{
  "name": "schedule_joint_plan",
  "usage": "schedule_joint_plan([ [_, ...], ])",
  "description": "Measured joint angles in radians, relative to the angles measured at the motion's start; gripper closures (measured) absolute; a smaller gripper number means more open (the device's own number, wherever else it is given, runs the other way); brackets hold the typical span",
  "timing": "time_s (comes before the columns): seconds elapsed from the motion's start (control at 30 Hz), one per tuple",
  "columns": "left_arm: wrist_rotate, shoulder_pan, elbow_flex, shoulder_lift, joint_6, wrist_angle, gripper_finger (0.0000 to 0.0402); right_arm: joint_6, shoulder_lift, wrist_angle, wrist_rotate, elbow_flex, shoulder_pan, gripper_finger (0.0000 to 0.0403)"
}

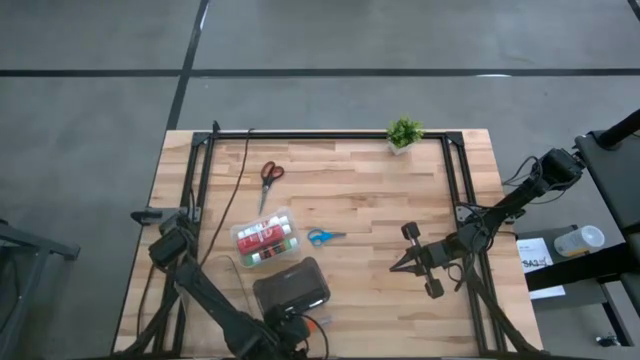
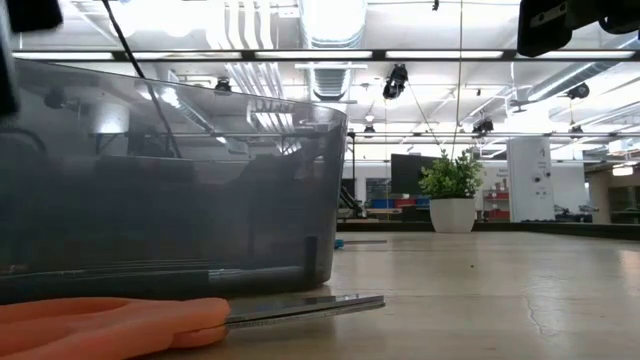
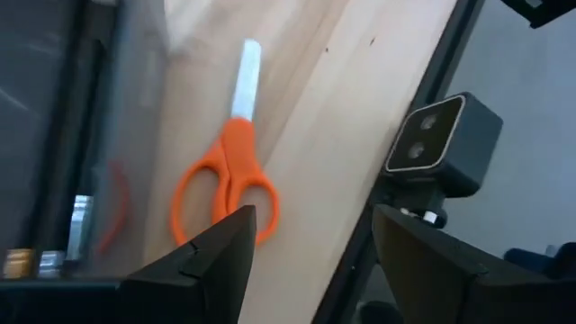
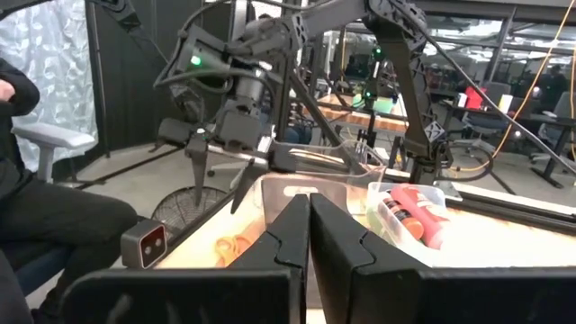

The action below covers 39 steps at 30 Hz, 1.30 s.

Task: Pick & Place Paint Supplies
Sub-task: Put the orange scissors into the bottom transparent bin

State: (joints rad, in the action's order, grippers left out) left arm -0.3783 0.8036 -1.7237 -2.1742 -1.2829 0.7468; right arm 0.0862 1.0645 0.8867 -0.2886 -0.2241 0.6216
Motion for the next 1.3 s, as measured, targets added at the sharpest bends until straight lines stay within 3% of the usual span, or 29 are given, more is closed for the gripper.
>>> schedule_joint_plan([
  [0.23, -0.045, 0.000, -0.084, 0.000, -0.002, 0.135, 0.0169, 0.000, 0.000, 0.000, 0.000, 0.000, 0.000, 0.0395],
  [0.4, 0.032, 0.010, -0.119, 0.001, -0.206, 0.166, 0.0169, 0.000, 0.000, 0.000, 0.000, 0.000, 0.000, 0.0395],
  [0.53, 0.012, 0.038, -0.104, 0.000, -0.346, 0.106, 0.0169, 0.000, 0.000, 0.000, 0.000, 0.000, 0.000, 0.0395],
  [0.73, -0.116, 0.046, -0.035, 0.001, -0.294, -0.071, 0.0169, 0.000, 0.000, 0.000, 0.000, 0.000, 0.000, 0.0395],
  [0.93, -0.069, 0.018, 0.022, -0.007, -0.168, -0.174, 0.0169, 0.000, 0.000, 0.000, 0.000, 0.000, -0.001, 0.0395],
  [1.3, -0.059, 0.013, 0.022, -0.001, -0.157, -0.171, 0.0169, 0.000, 0.000, 0.000, 0.000, 0.000, -0.001, 0.0395],
])
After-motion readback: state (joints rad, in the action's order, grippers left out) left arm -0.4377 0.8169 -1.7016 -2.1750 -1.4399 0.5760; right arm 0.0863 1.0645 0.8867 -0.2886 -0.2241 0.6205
